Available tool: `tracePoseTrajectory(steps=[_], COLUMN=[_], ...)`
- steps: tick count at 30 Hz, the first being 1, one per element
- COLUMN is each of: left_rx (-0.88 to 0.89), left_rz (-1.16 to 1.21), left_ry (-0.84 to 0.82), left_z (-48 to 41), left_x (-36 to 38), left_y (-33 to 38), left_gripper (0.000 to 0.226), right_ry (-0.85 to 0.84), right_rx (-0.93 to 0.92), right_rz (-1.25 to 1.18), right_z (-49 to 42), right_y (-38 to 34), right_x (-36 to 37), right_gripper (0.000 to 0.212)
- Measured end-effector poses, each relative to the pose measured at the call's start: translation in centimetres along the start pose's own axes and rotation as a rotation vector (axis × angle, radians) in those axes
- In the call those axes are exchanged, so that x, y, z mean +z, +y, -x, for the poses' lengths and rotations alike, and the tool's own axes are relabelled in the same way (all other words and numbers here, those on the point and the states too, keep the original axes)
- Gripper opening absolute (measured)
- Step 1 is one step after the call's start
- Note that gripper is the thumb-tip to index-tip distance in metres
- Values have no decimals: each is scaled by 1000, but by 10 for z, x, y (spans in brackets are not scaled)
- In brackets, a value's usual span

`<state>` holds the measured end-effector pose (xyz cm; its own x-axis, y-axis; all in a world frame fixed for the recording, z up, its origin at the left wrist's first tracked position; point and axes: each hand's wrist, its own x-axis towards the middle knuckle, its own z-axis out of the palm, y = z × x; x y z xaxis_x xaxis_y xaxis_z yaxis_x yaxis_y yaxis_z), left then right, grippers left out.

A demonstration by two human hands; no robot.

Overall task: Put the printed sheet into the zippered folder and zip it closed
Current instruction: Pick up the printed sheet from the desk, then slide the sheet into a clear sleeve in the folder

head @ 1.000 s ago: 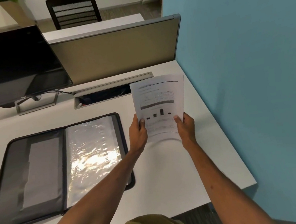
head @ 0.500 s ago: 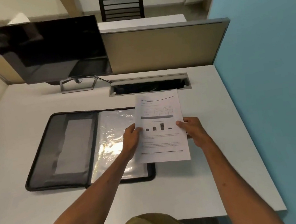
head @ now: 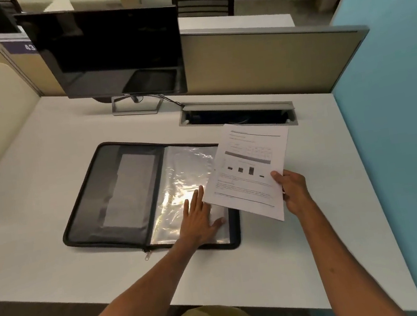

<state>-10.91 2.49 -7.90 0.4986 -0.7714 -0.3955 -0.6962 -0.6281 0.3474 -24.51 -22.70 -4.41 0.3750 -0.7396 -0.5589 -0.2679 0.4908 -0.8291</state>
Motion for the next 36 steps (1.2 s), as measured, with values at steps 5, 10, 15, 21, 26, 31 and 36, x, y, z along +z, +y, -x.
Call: tracePoseTrajectory(steps=[5,10,15,21,26,31,36], left_rx=[-26,-292,-520,-623,-719,-860,-1006], left_rz=[55,501,952,1414,1832,1806,1346], left_ry=[104,530,567,455,424,678,949], left_z=[2,4,9,47,84,109,106], left_x=[-1,-31,-96,-122,-123,-121,-114], left_y=[-6,-11,-69,-174,-217,-241,-242], left_gripper=[70,29,25,22,27,24,29], right_ry=[19,49,44,-34,-91,-132,-127], right_rx=[10,9,3,10,-7,-17,-13], right_rz=[-7,-17,-44,-8,42,59,70], right_z=[8,12,13,14,16,16,14], right_y=[6,6,9,15,18,17,18], right_x=[3,4,22,68,99,117,121], right_gripper=[25,17,12,4,6,12,7])
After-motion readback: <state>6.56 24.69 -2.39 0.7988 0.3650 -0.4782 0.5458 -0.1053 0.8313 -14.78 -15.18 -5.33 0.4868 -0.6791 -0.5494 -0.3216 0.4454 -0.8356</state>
